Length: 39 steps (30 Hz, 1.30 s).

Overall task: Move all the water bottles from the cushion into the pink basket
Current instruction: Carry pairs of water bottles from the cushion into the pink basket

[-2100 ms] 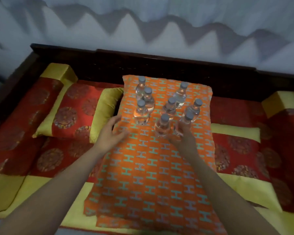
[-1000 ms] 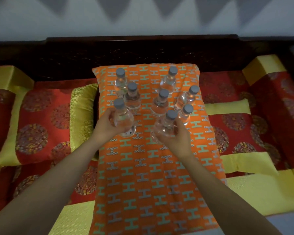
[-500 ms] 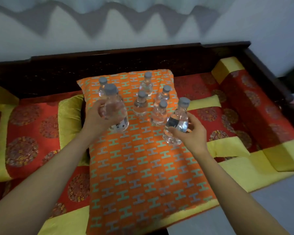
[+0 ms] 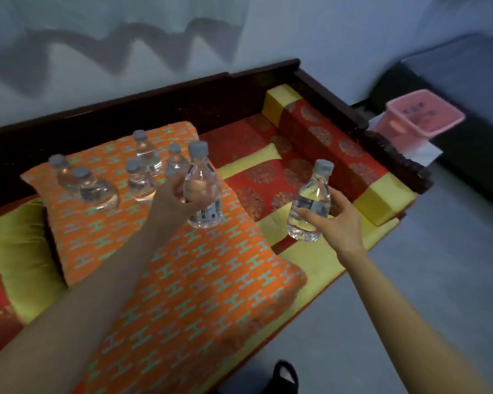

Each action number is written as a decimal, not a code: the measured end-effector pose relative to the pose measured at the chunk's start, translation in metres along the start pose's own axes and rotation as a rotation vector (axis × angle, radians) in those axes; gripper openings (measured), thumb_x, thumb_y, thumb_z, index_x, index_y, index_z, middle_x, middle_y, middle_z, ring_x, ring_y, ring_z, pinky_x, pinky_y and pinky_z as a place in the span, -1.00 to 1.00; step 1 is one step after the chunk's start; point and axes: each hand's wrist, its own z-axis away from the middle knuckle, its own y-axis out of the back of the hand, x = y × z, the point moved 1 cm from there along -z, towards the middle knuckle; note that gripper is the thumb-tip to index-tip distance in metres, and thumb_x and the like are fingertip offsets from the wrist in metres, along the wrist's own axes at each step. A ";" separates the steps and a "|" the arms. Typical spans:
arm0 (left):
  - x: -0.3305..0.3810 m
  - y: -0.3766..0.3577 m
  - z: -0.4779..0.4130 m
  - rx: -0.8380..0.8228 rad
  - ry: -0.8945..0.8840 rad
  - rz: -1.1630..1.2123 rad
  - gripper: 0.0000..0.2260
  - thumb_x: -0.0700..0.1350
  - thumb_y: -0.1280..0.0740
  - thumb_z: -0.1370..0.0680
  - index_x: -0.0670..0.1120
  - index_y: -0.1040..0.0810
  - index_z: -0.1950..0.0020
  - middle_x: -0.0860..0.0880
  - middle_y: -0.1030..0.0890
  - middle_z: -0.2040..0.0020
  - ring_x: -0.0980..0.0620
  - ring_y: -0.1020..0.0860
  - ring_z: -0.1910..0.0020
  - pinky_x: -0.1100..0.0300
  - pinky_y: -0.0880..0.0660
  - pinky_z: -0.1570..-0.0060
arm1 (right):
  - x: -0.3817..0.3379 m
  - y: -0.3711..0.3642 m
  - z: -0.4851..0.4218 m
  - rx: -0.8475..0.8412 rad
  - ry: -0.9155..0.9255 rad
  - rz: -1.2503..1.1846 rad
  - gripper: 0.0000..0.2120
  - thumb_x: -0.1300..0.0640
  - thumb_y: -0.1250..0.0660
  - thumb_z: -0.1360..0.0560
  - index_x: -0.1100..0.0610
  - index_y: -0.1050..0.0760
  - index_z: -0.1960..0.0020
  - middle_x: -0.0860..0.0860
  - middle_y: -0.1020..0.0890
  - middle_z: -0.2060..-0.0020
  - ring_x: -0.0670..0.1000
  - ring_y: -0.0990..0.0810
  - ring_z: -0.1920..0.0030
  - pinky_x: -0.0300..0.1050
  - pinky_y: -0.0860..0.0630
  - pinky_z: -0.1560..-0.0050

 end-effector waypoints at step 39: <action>0.165 -0.682 -0.113 -0.289 -0.025 -0.123 -0.47 -0.05 -0.62 -0.21 -0.03 -0.52 -0.11 0.04 -0.61 -0.01 0.10 -0.57 -0.01 0.23 -0.50 0.09 | 0.207 0.603 -0.257 0.326 -0.184 -0.104 -0.35 0.17 -0.62 -0.20 0.06 -0.49 -0.24 -0.08 -0.59 0.06 0.02 -0.63 0.06 -0.01 -0.60 0.03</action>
